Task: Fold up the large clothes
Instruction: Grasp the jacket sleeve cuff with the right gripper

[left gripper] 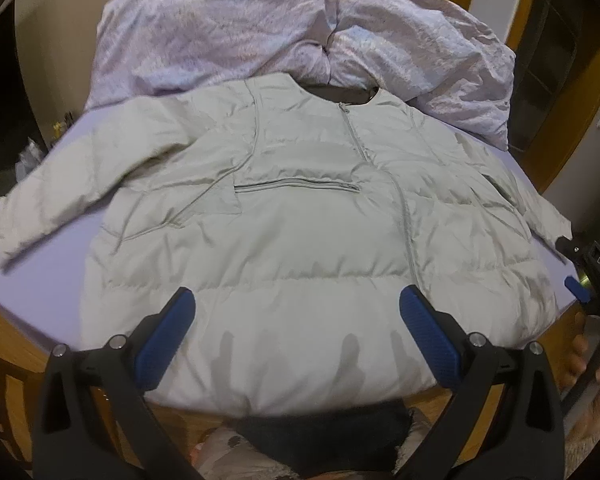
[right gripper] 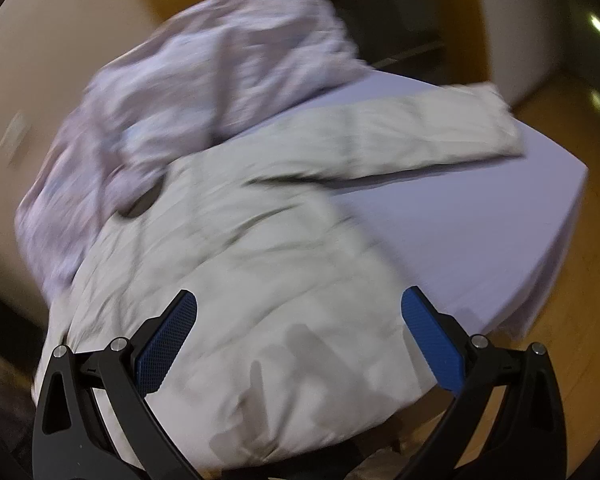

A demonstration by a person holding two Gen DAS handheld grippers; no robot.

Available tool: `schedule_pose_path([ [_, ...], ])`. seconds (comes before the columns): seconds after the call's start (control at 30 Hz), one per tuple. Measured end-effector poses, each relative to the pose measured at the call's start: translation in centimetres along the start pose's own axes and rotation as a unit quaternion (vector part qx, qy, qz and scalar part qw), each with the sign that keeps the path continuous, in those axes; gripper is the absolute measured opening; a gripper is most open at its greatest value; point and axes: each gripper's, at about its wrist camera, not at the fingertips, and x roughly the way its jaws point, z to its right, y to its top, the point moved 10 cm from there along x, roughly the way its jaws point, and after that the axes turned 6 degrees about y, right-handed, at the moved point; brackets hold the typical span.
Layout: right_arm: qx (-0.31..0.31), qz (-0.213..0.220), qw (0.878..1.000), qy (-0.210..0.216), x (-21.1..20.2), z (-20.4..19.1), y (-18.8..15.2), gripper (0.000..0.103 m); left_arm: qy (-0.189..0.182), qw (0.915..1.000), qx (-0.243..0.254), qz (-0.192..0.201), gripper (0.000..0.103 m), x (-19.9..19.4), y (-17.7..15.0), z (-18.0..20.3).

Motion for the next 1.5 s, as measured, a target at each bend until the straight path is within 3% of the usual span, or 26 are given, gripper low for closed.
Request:
schedule_pose_path([
  [0.17, 0.127, -0.005, 0.992, -0.014, 2.2, 8.0, 3.1, 0.102, -0.016, 0.9997, -0.016, -0.011, 0.101, 2.1, 1.3, -0.6],
  [0.23, 0.186, 0.0, 0.982, -0.013, 2.7, 11.3, 4.1, 0.101, -0.023, 0.9995, -0.018, -0.015, 0.101, 2.9, 1.8, -0.7],
  [0.33, 0.263, 0.01, 0.965, -0.007, 3.5, 15.8, 5.4, 0.09, -0.015, 0.9997, -0.013, -0.014, 0.101, 4.0, 2.6, -0.9],
  [0.53, 0.312, 0.047, 0.949, -0.019, 3.4, 19.9, 8.1, 0.07, 0.012, 0.9997, -0.011, -0.016, 0.101, 5.8, 3.9, -1.5],
  [0.83, 0.339, 0.08, 0.937, -0.037, 3.5, 22.2, 11.1, 0.053, -0.002, 0.9989, -0.037, -0.029, 0.101, 7.7, 4.8, -2.7],
  [0.97, 0.331, 0.083, 0.938, -0.055, 4.1, 22.6, 11.9, 0.044, 0.002, 0.9986, -0.043, -0.029, 0.101, 8.0, 5.1, -3.5],
  [1.03, 0.327, 0.08, 0.939, -0.065, 4.3, 23.0, 12.0, 0.027, 0.012, 0.9985, -0.047, -0.028, 0.101, 8.2, 5.2, -4.0],
  [1.13, 0.311, 0.086, 0.944, -0.07, 4.3, 22.9, 12.7, 0.017, 0.021, 0.998, -0.057, -0.018, 0.101, 8.2, 5.4, -5.0],
  [1.3, 0.242, 0.113, 0.96, -0.08, 3.0, 20.3, 15.4, 0.012, 0.028, 0.9967, -0.076, 0.005, 0.101, 8.0, 6.1, -7.2],
  [1.4, 0.198, 0.123, 0.971, -0.062, 2.5, 16.9, 17.6, 0.011, 0.031, 0.9952, -0.087, 0.034, 0.101, 7.4, 6.6, -8.5],
  [1.5, 0.143, 0.126, 0.981, -0.037, 2.6, 12.1, 19.5, 0.01, 0.058, 0.9928, -0.085, 0.061, 0.101, 6.6, 7.1, -9.6],
])
